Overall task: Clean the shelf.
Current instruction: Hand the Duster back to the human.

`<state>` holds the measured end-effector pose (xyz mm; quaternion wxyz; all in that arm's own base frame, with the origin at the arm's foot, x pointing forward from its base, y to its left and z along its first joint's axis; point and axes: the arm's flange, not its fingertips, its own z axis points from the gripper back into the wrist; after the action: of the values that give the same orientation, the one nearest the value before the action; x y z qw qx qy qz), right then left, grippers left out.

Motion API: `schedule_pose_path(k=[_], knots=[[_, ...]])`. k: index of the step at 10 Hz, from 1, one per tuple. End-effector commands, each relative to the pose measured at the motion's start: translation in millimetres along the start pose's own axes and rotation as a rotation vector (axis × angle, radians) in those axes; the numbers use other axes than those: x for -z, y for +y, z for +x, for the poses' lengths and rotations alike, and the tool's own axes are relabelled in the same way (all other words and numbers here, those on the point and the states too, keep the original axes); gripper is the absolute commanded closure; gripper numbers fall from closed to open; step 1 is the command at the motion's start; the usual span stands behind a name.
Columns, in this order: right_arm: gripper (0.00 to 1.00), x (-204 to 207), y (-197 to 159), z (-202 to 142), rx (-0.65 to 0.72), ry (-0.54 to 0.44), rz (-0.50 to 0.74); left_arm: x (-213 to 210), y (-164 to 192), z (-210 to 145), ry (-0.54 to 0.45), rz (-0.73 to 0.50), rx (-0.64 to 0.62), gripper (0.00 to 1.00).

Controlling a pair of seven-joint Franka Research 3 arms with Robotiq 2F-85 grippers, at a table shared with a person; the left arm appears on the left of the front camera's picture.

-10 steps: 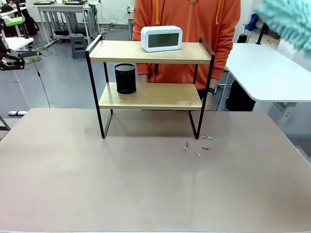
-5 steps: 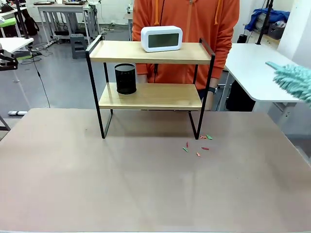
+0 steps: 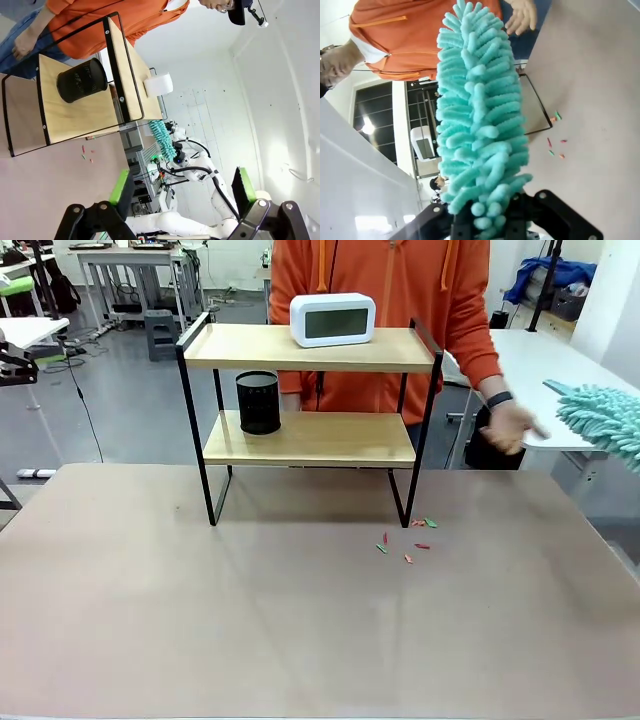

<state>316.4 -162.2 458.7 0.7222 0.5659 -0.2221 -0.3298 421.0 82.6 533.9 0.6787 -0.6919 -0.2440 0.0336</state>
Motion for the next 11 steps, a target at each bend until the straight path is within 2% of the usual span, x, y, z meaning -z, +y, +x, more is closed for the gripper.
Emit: schedule_pose_path(k=[1, 11], knots=[[1.0, -1.5, 2.4, -1.8, -0.014, 0.016, 0.011, -0.4, -3.1, -0.1, 0.011, -0.005, -0.008, 0.0], [1.0, -1.5, 2.4, -1.8, -0.014, 0.016, 0.011, -0.4, -3.1, -0.1, 0.011, -0.005, -0.008, 0.0]])
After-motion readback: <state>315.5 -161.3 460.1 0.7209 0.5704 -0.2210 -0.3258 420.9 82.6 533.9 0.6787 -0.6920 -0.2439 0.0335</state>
